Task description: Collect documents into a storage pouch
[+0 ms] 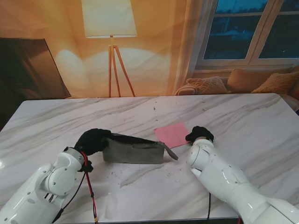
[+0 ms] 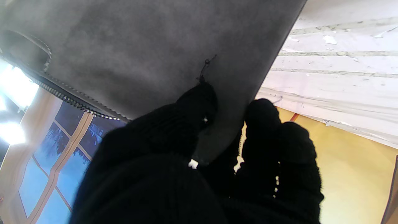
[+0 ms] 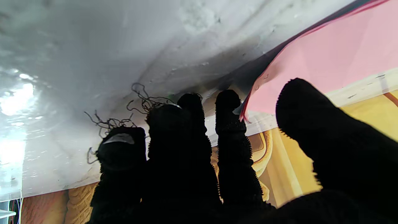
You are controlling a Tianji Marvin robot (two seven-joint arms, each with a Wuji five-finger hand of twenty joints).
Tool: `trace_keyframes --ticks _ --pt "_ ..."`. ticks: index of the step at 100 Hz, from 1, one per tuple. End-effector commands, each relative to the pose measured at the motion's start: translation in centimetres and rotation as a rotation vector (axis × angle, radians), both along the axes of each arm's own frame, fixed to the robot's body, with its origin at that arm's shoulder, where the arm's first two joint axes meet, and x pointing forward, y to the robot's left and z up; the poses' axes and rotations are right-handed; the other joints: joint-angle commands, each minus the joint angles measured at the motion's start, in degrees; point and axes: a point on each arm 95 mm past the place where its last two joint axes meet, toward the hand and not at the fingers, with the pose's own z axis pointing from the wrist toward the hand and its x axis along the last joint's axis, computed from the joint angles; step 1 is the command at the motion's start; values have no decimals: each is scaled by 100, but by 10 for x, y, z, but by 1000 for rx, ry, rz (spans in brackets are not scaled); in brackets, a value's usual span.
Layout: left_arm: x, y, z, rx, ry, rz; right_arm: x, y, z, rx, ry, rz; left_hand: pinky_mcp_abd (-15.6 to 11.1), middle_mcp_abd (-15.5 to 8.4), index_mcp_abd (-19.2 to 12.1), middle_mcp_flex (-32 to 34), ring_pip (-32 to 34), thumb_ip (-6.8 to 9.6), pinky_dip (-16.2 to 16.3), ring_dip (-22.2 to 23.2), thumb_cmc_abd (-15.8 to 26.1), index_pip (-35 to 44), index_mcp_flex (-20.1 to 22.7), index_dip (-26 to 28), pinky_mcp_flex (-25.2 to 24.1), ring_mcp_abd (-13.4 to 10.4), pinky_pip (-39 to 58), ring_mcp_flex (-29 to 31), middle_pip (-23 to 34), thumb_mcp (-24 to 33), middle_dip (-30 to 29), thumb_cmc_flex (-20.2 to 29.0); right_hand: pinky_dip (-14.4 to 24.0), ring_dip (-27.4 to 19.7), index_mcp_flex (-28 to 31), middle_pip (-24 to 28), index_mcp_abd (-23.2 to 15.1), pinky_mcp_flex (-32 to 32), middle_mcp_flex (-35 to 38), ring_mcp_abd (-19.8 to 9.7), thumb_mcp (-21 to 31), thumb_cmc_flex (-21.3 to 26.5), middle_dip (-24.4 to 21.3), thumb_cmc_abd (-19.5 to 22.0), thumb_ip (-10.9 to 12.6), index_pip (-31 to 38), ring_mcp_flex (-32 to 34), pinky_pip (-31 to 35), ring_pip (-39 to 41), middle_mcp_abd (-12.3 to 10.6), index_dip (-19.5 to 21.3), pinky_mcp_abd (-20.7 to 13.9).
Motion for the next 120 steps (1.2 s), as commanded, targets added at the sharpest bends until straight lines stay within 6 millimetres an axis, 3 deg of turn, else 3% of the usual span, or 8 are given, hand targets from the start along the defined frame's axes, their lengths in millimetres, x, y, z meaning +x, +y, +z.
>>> trace_keyframes --ticks 1,22,35,52,67,94,120 --pt "-2 -2 -1 -2 10 -7 -2 6 -5 15 15 9 -282 -131 101 285 68 -29 105 55 88 487 309 269 -62 307 74 222 162 219 122 343 -192 -103 175 2 -154 175 316 -29 285 195 -124 -212 -249 205 213 469 289 141 -228 88" --pt "-2 -2 -1 -1 7 -11 0 9 -7 18 -28 -5 -286 -127 97 280 58 -29 102 54 89 485 313 266 -71 300 66 213 159 216 118 343 -478 -379 762 4 -530 508 960 54 262 686 -195 -146 -281 502 584 582 302 130 -411 215" --pt "-2 0 0 3 3 -9 2 11 -7 31 -38 -22 -284 -135 90 285 53 -29 97 53 86 488 315 267 -72 298 59 215 160 216 117 342 -684 -524 1209 -100 -663 519 1178 167 12 571 -360 53 -265 270 678 582 235 114 -797 313" --pt "-2 1 0 6 5 -8 5 13 -10 37 -30 -44 -281 -130 96 287 50 -27 92 56 87 485 315 264 -71 298 54 216 158 220 115 345 -748 -560 923 -88 -464 383 1010 207 -112 49 -407 92 -228 -67 524 525 195 86 -982 304" --pt "-2 1 0 6 10 -7 6 17 -11 46 -48 -42 -282 -131 93 286 43 -27 86 54 87 489 319 266 -75 292 49 215 157 218 115 342 -754 -574 1072 -15 -620 452 1126 170 51 537 -427 -13 -243 -57 614 565 225 43 -1127 294" --pt "-2 1 0 4 8 -9 6 20 -8 75 -100 -49 -279 -133 92 286 38 -26 78 57 86 490 323 267 -77 292 46 217 156 220 116 344 -899 -641 1741 7 -730 754 1508 122 232 1433 -481 -90 -171 3 911 724 270 5 -1784 311" --pt "-2 3 0 5 1 -4 5 15 4 116 -177 -70 -279 -138 88 288 32 -27 73 58 83 490 321 268 -73 291 47 216 157 222 116 342 -936 -649 2084 -14 -896 760 1524 149 280 1726 -502 -212 -104 233 907 740 286 37 -1662 312"
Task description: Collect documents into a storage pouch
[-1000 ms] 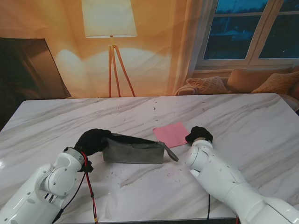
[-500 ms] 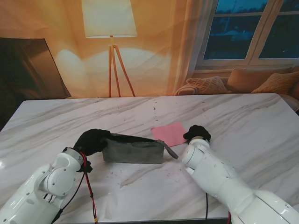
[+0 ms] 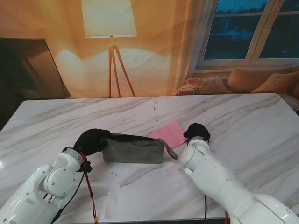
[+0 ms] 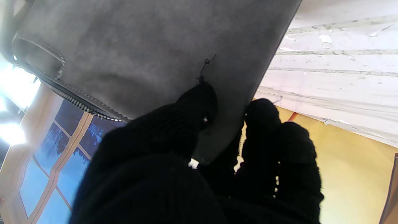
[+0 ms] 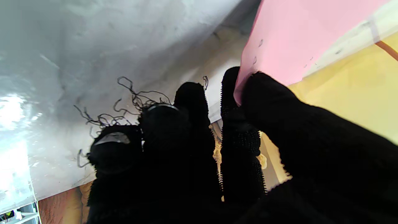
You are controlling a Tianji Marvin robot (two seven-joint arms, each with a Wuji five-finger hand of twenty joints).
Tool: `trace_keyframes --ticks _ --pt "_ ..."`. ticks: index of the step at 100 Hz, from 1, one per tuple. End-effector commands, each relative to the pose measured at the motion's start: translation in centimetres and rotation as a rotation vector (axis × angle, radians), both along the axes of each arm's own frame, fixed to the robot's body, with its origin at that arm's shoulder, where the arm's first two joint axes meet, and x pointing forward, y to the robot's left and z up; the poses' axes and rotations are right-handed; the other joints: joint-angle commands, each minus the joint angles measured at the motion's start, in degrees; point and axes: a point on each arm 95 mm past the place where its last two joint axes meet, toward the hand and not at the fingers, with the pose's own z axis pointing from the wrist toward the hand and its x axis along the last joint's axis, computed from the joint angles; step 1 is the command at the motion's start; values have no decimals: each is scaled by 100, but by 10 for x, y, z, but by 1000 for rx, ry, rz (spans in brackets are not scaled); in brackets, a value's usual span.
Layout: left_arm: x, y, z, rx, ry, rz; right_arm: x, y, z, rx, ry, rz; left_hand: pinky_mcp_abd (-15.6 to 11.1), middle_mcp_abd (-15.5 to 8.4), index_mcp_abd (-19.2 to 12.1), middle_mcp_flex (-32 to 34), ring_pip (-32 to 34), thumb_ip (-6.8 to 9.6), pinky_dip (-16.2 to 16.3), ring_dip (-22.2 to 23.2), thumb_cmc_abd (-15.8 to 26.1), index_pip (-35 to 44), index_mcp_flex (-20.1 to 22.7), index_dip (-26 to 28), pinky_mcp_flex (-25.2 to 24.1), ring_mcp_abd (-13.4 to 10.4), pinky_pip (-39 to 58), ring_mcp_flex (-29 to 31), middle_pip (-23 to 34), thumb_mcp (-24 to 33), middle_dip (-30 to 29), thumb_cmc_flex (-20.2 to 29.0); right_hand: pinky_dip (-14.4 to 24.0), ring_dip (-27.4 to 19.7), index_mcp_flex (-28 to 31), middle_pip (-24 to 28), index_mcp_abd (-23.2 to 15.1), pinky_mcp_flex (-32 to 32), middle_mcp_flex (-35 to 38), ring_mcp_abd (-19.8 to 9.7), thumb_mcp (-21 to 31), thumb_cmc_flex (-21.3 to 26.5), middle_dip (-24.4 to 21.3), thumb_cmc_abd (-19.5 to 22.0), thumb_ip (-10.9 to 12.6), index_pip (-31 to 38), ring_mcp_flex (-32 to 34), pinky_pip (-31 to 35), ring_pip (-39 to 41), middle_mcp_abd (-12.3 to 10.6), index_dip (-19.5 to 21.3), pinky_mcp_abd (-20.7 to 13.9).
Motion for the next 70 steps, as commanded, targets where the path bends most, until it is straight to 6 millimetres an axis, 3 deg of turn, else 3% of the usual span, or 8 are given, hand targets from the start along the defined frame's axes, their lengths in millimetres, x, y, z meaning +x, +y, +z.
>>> trace_keyframes --ticks 1,39,70 --pt "-1 -1 0 1 5 -3 -1 -1 6 4 -24 13 -279 -134 95 289 40 -27 72 58 82 489 320 268 -72 291 47 217 157 222 116 342 -71 -60 393 48 -328 78 319 -126 344 502 -31 -105 143 307 95 481 135 197 133 -2" --pt "-1 0 1 -2 -2 0 -10 -18 48 61 -158 37 -276 -133 96 290 37 -27 68 61 80 491 323 270 -76 292 49 218 159 227 118 340 -140 -45 320 99 -26 119 263 -161 358 603 93 -42 142 212 66 553 219 228 734 -58" --pt "0 1 1 -2 1 -3 -21 -24 78 81 -256 101 -273 -118 104 297 35 -29 67 63 69 491 326 271 -75 293 52 219 161 243 119 337 -102 -31 338 111 52 122 285 -147 351 631 126 -43 156 170 83 595 265 252 882 -94"
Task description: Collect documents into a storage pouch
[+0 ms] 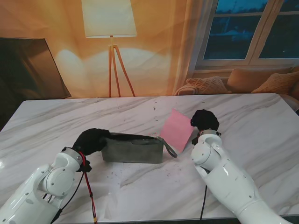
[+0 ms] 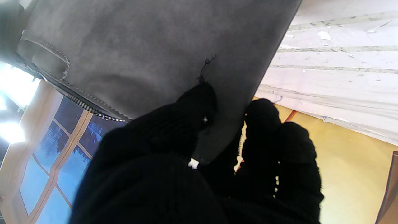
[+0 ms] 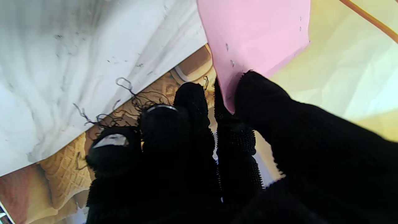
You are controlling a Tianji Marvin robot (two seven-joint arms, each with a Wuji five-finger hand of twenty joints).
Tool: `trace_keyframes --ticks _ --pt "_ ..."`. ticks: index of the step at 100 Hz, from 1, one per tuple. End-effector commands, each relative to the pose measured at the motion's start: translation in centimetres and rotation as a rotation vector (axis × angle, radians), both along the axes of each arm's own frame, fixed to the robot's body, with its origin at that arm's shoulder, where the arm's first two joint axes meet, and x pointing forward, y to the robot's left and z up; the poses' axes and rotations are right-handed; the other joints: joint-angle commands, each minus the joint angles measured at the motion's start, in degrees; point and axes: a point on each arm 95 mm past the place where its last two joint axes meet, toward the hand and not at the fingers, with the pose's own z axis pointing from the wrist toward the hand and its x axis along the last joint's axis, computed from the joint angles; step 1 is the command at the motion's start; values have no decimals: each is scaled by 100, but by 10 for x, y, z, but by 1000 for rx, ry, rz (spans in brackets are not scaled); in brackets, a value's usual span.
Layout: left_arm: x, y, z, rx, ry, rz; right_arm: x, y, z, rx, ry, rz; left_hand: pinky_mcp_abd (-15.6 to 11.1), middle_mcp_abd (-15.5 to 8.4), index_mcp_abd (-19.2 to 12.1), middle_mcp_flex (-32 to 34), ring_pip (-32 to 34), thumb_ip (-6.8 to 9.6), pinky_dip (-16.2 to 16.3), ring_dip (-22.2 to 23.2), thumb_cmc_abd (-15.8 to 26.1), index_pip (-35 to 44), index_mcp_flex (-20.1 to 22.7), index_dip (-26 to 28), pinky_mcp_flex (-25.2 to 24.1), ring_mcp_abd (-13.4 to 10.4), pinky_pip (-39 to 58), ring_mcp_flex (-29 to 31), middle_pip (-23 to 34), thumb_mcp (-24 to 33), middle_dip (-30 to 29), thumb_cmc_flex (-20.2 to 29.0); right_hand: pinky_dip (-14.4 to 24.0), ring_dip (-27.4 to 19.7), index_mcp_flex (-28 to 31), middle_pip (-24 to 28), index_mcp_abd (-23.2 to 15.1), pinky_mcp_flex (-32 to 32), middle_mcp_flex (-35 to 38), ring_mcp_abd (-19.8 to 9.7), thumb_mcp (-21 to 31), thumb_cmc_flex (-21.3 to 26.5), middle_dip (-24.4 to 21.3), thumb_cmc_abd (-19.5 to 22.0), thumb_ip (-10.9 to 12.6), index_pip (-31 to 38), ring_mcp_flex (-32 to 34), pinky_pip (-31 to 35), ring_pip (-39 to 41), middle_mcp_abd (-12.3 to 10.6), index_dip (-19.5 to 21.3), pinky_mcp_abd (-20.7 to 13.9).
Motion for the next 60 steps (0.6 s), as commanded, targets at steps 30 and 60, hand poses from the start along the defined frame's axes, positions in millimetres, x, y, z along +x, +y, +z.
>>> trace_keyframes --ticks 30,60 --pt "-1 -1 1 -8 6 -6 -10 -9 33 -29 -103 75 -270 -103 124 278 18 -33 68 64 74 490 322 277 -108 318 44 204 165 252 132 345 -15 27 293 129 -340 49 238 -156 330 390 69 109 175 206 75 468 201 255 323 -124" --pt "0 -3 3 -34 7 -14 -24 -19 68 -92 -227 178 -275 -84 172 227 -22 -48 69 80 131 495 301 310 -188 341 7 140 171 212 164 389 -1 14 284 94 -459 49 239 -244 281 344 85 137 172 160 83 454 151 164 400 -246"
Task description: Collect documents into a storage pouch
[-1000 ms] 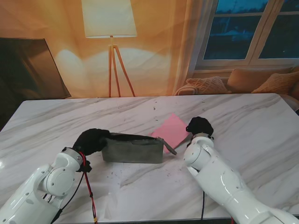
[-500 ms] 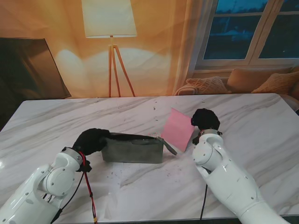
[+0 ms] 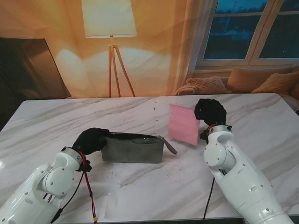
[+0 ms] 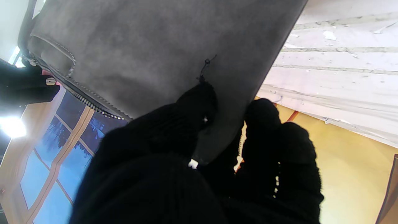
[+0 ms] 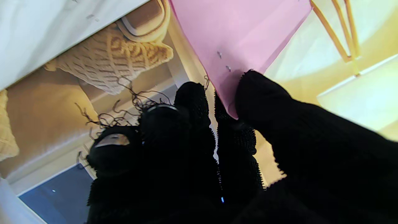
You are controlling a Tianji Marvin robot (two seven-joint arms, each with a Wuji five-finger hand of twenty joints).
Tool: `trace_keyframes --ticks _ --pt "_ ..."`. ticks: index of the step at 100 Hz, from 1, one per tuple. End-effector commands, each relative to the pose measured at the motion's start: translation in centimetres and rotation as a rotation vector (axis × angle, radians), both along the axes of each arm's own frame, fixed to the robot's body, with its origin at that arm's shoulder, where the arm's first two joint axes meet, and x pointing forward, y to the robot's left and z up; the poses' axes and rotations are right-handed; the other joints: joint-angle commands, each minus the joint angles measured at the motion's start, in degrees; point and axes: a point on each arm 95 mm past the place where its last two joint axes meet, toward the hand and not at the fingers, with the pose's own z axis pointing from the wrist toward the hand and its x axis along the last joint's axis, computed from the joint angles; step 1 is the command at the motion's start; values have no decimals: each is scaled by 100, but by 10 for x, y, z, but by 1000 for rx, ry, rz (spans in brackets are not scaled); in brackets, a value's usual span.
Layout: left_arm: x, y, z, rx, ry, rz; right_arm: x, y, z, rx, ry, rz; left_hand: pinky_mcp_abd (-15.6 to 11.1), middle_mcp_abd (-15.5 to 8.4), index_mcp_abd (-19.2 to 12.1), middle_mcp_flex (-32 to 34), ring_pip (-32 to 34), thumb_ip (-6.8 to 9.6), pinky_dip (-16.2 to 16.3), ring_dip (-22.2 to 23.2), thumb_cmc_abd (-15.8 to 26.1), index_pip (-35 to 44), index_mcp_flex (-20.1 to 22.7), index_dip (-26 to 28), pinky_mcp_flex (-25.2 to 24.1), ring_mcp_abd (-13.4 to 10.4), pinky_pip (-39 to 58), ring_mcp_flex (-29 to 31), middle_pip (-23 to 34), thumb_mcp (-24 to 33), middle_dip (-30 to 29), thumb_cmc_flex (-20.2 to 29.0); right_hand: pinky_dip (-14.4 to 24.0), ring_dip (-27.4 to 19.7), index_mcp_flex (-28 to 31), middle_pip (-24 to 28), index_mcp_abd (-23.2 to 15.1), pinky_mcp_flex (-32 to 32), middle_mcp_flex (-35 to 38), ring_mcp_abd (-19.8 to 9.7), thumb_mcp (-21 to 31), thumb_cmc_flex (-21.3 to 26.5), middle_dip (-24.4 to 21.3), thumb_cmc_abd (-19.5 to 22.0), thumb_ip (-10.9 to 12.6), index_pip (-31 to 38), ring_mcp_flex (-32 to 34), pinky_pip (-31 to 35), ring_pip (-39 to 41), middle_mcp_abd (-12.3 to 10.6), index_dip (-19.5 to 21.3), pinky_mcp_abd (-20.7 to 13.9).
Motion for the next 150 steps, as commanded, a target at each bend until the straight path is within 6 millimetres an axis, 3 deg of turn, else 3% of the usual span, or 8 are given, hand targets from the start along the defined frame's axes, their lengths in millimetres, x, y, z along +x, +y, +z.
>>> trace_keyframes --ticks 1,43,97,122,150 --pt "0 -4 2 -9 4 -13 -2 -5 11 -11 -26 17 -276 -75 173 224 22 -49 68 77 133 494 301 312 -127 342 6 143 169 208 165 391 -1 13 284 92 -483 48 240 -247 281 334 71 138 172 212 84 450 144 161 206 -213" --pt "4 -11 12 -33 -2 -41 -21 -7 64 -48 -208 143 -283 -19 236 181 37 -45 111 148 209 548 243 507 -208 360 -9 93 234 113 246 458 -22 34 279 1 -626 84 269 -377 232 273 169 177 173 165 101 405 56 17 263 -319" --pt "6 -22 21 -32 -17 -84 -37 8 105 -32 -337 234 -247 -21 197 226 127 -30 166 177 209 544 257 638 -121 341 35 169 309 50 285 476 -56 66 266 -86 -728 129 292 -461 199 236 244 200 169 139 114 336 -28 -80 281 -379" --pt "8 -27 23 -38 -16 -98 -44 17 110 -10 -345 267 -196 19 205 313 187 -73 218 183 -57 565 310 551 -51 364 62 295 440 546 270 234 -56 75 259 -109 -733 128 298 -481 191 225 259 213 165 137 114 338 -55 -108 281 -381" --pt "9 -32 24 -46 -16 -112 -48 36 103 11 -328 322 -173 26 196 339 214 -88 231 204 -113 592 313 522 -18 368 79 333 480 641 262 174 -56 86 253 -138 -750 128 298 -502 181 221 293 219 167 134 112 339 -90 -123 282 -382"
